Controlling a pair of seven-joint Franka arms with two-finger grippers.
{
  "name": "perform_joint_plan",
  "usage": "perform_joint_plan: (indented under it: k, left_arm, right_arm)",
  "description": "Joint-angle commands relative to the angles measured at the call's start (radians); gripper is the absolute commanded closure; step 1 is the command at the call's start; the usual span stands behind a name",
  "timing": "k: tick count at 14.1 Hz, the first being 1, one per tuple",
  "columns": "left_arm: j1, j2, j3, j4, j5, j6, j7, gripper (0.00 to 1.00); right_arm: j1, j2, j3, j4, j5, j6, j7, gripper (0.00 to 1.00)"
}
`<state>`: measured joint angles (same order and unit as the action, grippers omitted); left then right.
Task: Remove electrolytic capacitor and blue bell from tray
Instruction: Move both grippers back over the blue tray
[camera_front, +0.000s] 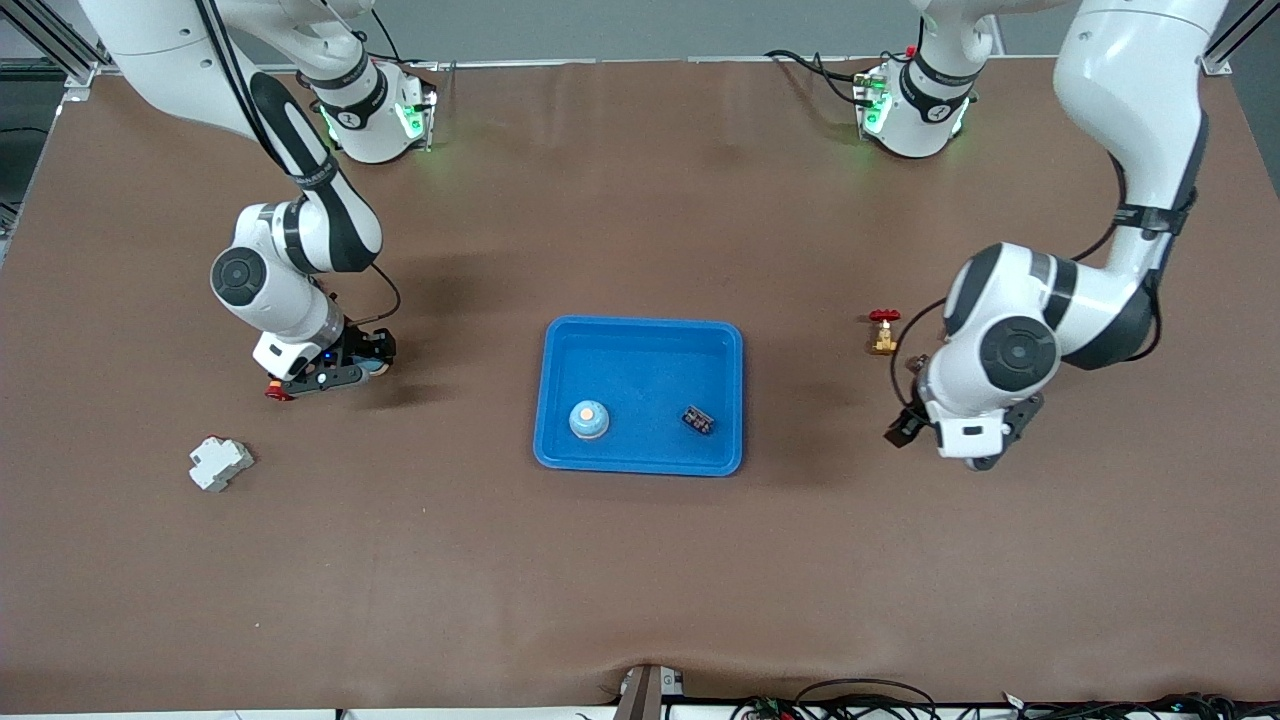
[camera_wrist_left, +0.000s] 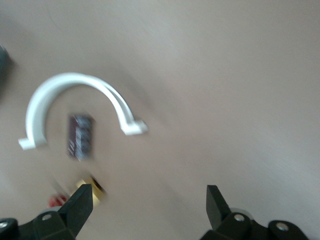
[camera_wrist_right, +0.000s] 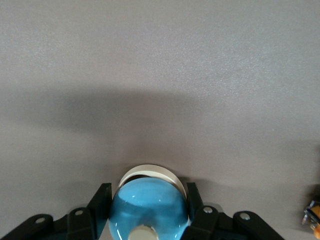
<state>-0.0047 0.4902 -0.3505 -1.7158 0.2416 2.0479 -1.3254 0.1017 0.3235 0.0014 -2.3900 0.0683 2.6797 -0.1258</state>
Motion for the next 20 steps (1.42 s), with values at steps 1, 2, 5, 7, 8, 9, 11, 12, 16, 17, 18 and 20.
perform_joint_plan:
  k: [1, 2, 5, 7, 8, 9, 11, 12, 16, 17, 18, 20]
  left_arm:
    - [-0.098, 0.108, 0.004, 0.14, -0.027, -0.025, -0.169, 0.0]
    - [-0.125, 0.146, 0.004, 0.178, -0.027, -0.015, -0.239, 0.0]
    - [-0.196, 0.215, 0.004, 0.268, -0.027, 0.011, -0.342, 0.0]
    - [-0.221, 0.241, 0.004, 0.271, -0.027, 0.114, -0.389, 0.0]
    - [-0.245, 0.255, 0.007, 0.271, -0.025, 0.156, -0.423, 0.0]
    - [-0.27, 0.272, 0.011, 0.274, -0.022, 0.191, -0.443, 0.0]
    - [-0.304, 0.281, 0.013, 0.274, -0.015, 0.224, -0.451, 0.04]
    - [-0.317, 0.281, 0.013, 0.274, -0.013, 0.224, -0.451, 0.06]
    - [-0.363, 0.303, 0.019, 0.272, 0.002, 0.242, -0.433, 0.23]
    - [-0.379, 0.32, 0.019, 0.272, 0.03, 0.244, -0.436, 0.25]
    - [-0.389, 0.333, 0.019, 0.274, 0.05, 0.245, -0.443, 0.27]
    - [-0.397, 0.35, 0.019, 0.274, 0.053, 0.274, -0.451, 0.3]
  right_arm:
    - [-0.017, -0.003, 0.017, -0.009, 0.031, 0.014, -0.017, 0.13]
    - [-0.017, -0.003, 0.017, -0.008, 0.031, 0.014, -0.017, 0.0]
    - [-0.016, -0.004, 0.017, -0.006, 0.031, 0.011, -0.015, 0.0]
    - [-0.013, -0.015, 0.025, 0.0, 0.031, -0.003, -0.011, 0.0]
    - [-0.011, -0.024, 0.031, 0.003, 0.031, -0.011, -0.009, 0.0]
    - [-0.008, -0.035, 0.034, 0.011, 0.031, -0.023, -0.006, 0.0]
    - [-0.005, -0.053, 0.049, 0.067, 0.031, -0.122, 0.021, 0.0]
    - [-0.002, -0.06, 0.054, 0.109, 0.031, -0.185, 0.064, 0.0]
    - [0.027, -0.077, 0.098, 0.192, 0.031, -0.23, 0.225, 0.0]
    - [0.044, -0.075, 0.109, 0.21, 0.031, -0.228, 0.286, 0.0]
    - [0.074, -0.072, 0.111, 0.23, 0.03, -0.23, 0.367, 0.0]
    - [0.157, -0.063, 0.108, 0.277, 0.03, -0.233, 0.501, 0.0]
